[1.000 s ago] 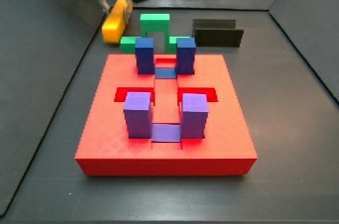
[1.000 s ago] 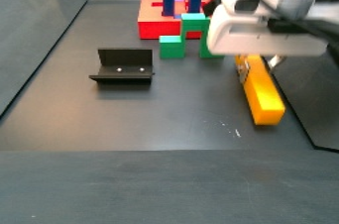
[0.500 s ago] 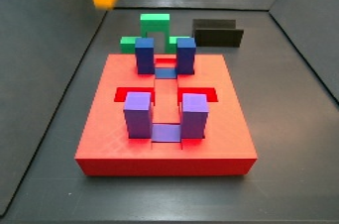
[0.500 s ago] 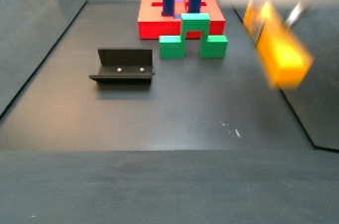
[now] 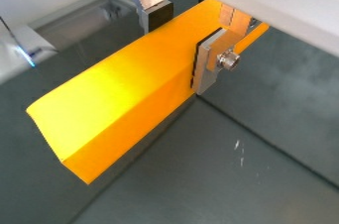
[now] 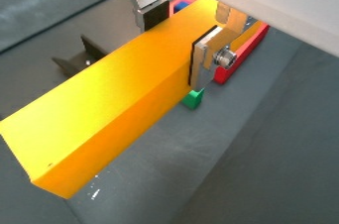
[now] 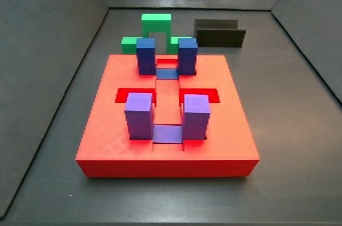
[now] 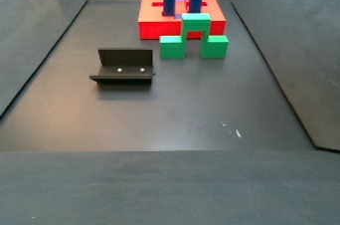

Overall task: Pick up the yellow object. Move up. Move to above the board. Insert the yellow object.
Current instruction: Move to above the board.

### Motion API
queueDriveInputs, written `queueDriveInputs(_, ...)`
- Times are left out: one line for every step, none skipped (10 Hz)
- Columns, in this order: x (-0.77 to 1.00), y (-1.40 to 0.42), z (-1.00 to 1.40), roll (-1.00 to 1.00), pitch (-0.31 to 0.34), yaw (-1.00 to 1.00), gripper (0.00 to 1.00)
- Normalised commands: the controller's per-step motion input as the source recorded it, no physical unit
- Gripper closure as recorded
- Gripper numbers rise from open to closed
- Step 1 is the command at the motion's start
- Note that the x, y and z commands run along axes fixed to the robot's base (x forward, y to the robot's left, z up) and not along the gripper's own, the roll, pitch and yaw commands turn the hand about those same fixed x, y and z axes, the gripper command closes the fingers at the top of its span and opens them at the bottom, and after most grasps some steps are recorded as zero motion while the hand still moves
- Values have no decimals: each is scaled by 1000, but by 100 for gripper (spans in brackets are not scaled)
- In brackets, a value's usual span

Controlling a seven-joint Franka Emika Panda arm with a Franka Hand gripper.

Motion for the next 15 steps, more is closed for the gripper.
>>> queueDriveInputs(4, 2, 533, 6, 56, 4, 100)
queueDriveInputs(38, 7, 233, 0, 47, -2, 100)
queueDriveInputs(29, 4, 173, -3, 59, -1, 100)
queueDriveInputs(660, -1400, 187, 69, 191, 93, 100)
queueDriveInputs(657, -1400, 170, 85, 185, 95, 100)
queueDriveInputs(685, -1400, 169, 74, 220, 73, 100)
queueDriveInputs(702, -1400, 173, -9, 219, 43, 100)
queueDriveInputs(717, -1400, 183, -19, 207, 23, 100)
queueDriveInputs(714, -1400, 183, 21, 166, 16, 100)
queueDriveInputs(732, -1400, 189, 6, 154, 15, 100)
queueDriveInputs(760, -1400, 198, 0, 162, 14, 100)
queueDriveInputs(786, -1400, 209, 20, 169, 11, 100)
queueDriveInputs(810, -1400, 211, 32, 168, 6, 100)
queueDriveInputs(369, -516, 88, 84, 184, 13, 100)
queueDriveInputs(186, -180, 45, 87, 168, 10, 100)
